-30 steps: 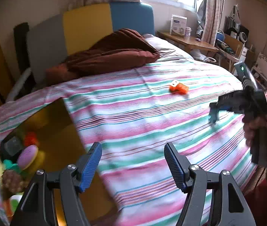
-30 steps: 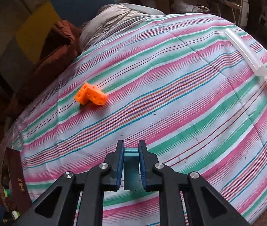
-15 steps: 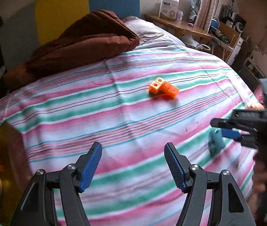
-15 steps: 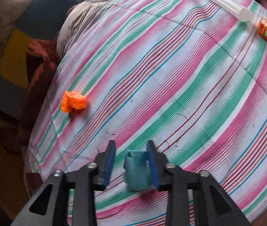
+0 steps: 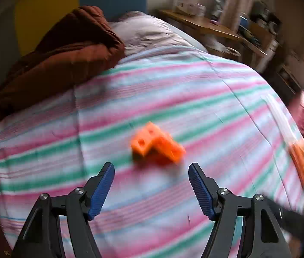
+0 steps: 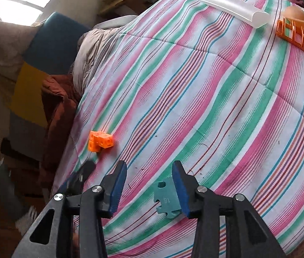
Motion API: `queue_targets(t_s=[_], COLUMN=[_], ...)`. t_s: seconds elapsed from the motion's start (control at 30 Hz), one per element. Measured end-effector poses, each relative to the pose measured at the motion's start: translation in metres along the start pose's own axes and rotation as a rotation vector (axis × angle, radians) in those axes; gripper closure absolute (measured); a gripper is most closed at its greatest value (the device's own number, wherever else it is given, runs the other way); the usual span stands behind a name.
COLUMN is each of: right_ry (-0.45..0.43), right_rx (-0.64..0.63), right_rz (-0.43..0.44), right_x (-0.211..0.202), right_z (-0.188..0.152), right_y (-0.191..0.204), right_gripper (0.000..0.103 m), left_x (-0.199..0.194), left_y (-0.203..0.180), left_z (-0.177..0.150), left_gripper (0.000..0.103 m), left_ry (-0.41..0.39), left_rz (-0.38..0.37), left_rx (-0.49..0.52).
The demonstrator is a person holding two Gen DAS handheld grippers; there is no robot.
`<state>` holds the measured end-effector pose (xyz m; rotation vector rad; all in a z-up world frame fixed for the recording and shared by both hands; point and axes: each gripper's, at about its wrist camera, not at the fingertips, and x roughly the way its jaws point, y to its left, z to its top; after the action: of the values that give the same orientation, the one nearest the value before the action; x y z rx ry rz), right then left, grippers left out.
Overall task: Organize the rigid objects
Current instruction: 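Grasp the orange cube block with the left tool while the right tool holds the teal piece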
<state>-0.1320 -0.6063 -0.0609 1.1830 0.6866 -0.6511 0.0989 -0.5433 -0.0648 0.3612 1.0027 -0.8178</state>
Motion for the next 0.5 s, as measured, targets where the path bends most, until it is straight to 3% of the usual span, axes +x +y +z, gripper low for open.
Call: queue_targets(t_s=[0.07,0.17,0.3,0.37,0.4,0.43,0.47,0.5], right_ry=[0.005,0.008,0.003,0.006,0.009,0.012,0.016,0.019], right_rx=[0.004,0.003,-0.005,-0.001,0.003,0.007,0.009,0.009], right_rz=[0.014,0.020,0.018,0.018,0.018,0.017,0.016,0.017], right_x=[-0.003,-0.002,-0.001,0.000,0.001,0.002,0.003,0.004], right_z=[0.000,0.001,0.001,0.002,0.002,0.002,0.002,0.002], right_y=[-0.003,-0.001,0.000,0.000,-0.002,-0.003,-0.003,-0.003], right_gripper=[0.059,0.059,0.059,0.059,0.059,0.059,0.059,0.059], left_x=[0.009,0.025,0.054,0.062,0.057,0.054,0.048,0.044], left_y=[0.002,0.004,-0.012,-0.010,-0.005,-0.003,0.000,0.005], left_z=[0.011,0.025,0.029,0.024,0.020,0.017,0.013,0.007], left_gripper=[0.016,0.015,0.012,0.031,0.034,0.049,0.057,0.057], left_ry=[-0.015,-0.017,0.055,0.089,0.064,0.064,0.057,0.063], left_rz=[0.050,0.063,0.109,0.079,0.059,0.058,0.054,0.036], left_rx=[-0.022,-0.049,0.071,0.075,0.059,0.063,0.072,0.069])
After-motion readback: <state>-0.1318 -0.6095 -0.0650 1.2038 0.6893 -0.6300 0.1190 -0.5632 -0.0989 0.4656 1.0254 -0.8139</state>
